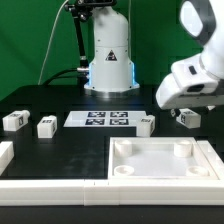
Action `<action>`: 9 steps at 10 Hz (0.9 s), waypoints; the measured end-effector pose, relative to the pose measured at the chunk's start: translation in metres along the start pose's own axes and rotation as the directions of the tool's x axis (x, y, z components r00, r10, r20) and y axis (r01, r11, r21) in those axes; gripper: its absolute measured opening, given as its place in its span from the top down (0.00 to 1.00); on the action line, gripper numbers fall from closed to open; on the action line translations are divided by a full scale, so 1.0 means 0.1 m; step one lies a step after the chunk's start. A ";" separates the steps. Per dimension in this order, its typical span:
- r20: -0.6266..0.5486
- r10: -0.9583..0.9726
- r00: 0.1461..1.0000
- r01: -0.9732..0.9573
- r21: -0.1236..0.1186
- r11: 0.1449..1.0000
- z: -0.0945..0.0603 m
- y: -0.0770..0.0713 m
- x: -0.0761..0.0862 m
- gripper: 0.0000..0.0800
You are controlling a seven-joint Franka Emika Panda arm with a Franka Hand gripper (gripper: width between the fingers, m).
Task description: Assemble one leg
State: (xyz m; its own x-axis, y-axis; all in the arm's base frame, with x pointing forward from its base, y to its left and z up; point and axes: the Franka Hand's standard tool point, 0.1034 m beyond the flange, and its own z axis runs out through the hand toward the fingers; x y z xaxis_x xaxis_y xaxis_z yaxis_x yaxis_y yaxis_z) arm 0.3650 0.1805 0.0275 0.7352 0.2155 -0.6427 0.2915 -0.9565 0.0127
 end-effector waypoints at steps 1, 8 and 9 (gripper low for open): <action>0.098 -0.003 0.995 0.004 -0.007 1.000 0.01 -0.01 -0.03 0.19; 0.341 0.016 0.940 -0.007 -0.029 1.000 0.31 0.06 -0.03 0.19; 0.342 0.018 0.939 -0.008 -0.030 1.000 0.32 0.05 -0.04 0.19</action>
Offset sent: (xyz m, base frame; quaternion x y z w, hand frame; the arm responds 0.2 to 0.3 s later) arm -0.0068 -0.0209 -0.0193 -0.0170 -0.2277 0.0017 0.9736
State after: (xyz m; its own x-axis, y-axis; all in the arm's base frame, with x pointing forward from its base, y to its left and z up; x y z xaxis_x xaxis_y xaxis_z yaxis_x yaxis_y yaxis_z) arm 0.3443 0.1687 0.0055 0.4865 0.1183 -0.8657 0.3042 -0.9517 0.0409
